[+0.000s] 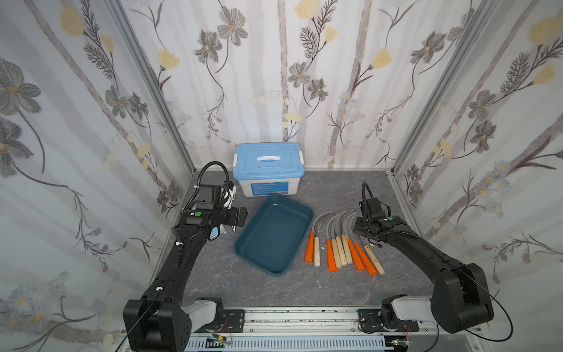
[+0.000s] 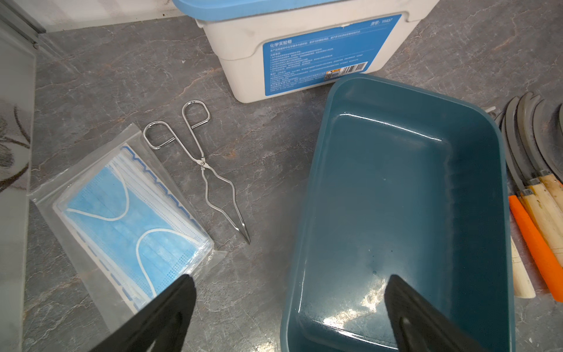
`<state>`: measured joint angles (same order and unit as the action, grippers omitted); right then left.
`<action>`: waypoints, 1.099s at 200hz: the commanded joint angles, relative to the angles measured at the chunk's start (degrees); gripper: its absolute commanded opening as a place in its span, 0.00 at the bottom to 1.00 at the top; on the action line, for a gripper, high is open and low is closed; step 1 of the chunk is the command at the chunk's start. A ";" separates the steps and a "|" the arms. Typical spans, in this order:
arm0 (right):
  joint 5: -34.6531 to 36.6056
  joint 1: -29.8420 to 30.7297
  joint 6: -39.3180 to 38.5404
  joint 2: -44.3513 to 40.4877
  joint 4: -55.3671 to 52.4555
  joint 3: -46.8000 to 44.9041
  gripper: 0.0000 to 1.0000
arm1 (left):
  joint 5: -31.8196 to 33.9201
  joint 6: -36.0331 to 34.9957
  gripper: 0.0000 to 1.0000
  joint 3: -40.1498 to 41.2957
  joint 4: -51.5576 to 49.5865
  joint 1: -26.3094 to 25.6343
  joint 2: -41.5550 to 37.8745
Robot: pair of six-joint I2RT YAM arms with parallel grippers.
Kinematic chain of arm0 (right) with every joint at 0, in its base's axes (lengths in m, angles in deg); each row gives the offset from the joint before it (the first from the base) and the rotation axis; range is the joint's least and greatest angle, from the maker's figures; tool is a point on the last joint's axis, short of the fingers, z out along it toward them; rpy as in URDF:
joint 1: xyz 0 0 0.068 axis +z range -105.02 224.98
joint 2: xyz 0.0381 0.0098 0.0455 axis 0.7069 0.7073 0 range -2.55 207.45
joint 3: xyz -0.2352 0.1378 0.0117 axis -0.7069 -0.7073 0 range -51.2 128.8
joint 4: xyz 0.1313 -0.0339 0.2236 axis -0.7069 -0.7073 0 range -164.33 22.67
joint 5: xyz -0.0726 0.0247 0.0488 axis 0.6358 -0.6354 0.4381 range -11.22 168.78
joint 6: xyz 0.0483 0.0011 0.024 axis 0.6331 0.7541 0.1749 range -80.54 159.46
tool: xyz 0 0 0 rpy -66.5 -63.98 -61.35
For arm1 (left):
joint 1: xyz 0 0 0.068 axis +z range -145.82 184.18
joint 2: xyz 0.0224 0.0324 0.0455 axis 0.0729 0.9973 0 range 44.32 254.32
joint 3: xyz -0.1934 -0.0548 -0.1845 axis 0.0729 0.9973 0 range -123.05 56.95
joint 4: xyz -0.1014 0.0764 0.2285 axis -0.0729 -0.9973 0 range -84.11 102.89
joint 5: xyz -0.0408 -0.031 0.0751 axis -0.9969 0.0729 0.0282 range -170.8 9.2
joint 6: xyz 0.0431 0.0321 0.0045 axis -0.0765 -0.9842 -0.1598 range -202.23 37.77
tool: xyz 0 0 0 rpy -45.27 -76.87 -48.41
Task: Put small sickles into storage boxes
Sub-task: Pick up the sickle at the center of the board.
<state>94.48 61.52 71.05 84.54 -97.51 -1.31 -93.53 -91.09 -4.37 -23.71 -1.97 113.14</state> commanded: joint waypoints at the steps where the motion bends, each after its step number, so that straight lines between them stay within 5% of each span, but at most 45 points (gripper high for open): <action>1: 0.95 -0.05 -0.29 1.60 -0.58 -0.52 0.58 | -1.15 -1.32 1.00 0.69 1.09 -0.27 -0.17; 68: -0.56 -0.46 -2.06 7.08 1.17 -2.15 0.59 | -0.45 -0.34 1.00 0.43 0.43 -1.36 0.25; 172: -2.69 -1.41 -0.83 8.30 2.15 -0.85 0.58 | 9.37 3.84 1.00 -28.93 -20.30 -1.58 11.78; 220: -1.02 -4.32 3.34 0.41 -1.48 -2.69 0.58 | 15.76 -6.38 1.00 -30.96 -26.55 -1.36 8.15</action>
<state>91.93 58.39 70.57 89.28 -97.33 -2.91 -81.97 -90.87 -36.06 -44.47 -3.52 123.37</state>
